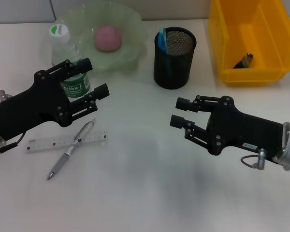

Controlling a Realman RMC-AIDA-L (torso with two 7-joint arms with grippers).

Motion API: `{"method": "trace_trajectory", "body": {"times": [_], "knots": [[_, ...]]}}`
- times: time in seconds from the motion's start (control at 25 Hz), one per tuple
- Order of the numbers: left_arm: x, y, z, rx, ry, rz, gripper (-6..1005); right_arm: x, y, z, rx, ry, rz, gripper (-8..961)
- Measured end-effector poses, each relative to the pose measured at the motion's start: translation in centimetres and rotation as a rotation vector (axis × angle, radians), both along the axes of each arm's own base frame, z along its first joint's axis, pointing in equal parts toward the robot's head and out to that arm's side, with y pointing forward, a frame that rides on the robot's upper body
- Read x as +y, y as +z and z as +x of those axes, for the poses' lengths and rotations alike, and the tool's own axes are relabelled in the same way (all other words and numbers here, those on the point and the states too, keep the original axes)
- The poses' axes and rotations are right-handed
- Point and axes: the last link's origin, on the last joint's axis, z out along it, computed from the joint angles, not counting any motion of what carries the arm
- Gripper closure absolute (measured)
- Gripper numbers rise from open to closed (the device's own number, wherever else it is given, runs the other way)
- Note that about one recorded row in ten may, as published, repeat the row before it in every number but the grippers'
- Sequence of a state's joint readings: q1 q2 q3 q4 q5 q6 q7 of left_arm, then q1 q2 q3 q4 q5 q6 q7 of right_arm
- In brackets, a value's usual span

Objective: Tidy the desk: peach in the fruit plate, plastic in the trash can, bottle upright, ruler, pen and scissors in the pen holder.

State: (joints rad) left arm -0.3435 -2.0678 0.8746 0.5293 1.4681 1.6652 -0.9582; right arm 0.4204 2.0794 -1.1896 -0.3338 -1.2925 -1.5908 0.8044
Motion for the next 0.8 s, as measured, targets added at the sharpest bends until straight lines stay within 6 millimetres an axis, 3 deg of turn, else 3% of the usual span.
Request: {"method": "trace_trajectory", "body": {"times": [0.28,0.56,0.64,0.8], "knots": [[0.0,-0.1,0.0,0.0,-0.002,-0.004,300,2.5,2.6,-2.2,-0.135,0.009,-0.189,537],[0.2,0.6,0.0,-0.034,0.049,-0.054,300,6.9,6.5,-7.9,-0.441,-0.068,-0.316,443],[0.4,1.1,0.0,-0.04,0.084,-0.095,300,8.3,6.9,-10.1,-0.562,-0.086,-0.349,415],[0.5,1.6,-0.3,-0.016,0.119,-0.154,300,8.9,6.7,-11.4,-0.611,-0.067,-0.354,375]]}}
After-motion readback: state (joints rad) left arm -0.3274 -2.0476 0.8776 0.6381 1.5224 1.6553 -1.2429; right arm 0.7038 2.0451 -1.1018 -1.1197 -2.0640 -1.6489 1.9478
